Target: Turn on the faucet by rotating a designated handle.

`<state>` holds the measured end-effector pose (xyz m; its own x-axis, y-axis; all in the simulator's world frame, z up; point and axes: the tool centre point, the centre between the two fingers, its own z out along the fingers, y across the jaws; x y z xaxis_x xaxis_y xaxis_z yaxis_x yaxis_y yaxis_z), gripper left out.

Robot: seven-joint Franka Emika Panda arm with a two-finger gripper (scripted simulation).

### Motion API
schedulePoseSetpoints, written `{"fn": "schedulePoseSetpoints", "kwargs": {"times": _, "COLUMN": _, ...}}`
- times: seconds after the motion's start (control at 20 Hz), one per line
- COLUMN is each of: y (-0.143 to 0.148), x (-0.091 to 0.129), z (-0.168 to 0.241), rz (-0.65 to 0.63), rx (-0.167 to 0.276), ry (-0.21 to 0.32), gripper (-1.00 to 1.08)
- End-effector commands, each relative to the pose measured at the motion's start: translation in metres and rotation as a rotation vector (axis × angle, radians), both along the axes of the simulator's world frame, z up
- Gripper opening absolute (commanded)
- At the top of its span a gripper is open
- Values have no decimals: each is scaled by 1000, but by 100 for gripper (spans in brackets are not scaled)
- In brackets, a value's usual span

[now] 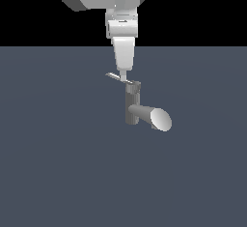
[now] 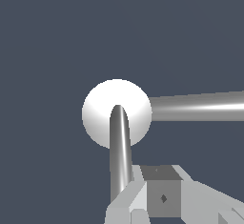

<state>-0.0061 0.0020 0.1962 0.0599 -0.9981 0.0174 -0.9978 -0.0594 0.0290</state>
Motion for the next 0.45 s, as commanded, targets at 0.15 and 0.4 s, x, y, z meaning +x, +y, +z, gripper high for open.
{"fn": "schedulePoseSetpoints", "kwargs": {"times": 0.15, "y": 43, "x": 35, "z": -12, "rz": 60, "rx": 18, "ry": -32, "gripper": -100}}
{"fn": "schedulePoseSetpoints", "kwargs": {"times": 0.4, "y": 52, "x": 45, "z": -14, "rz": 71, "rx": 20, "ry": -28, "gripper": -100}}
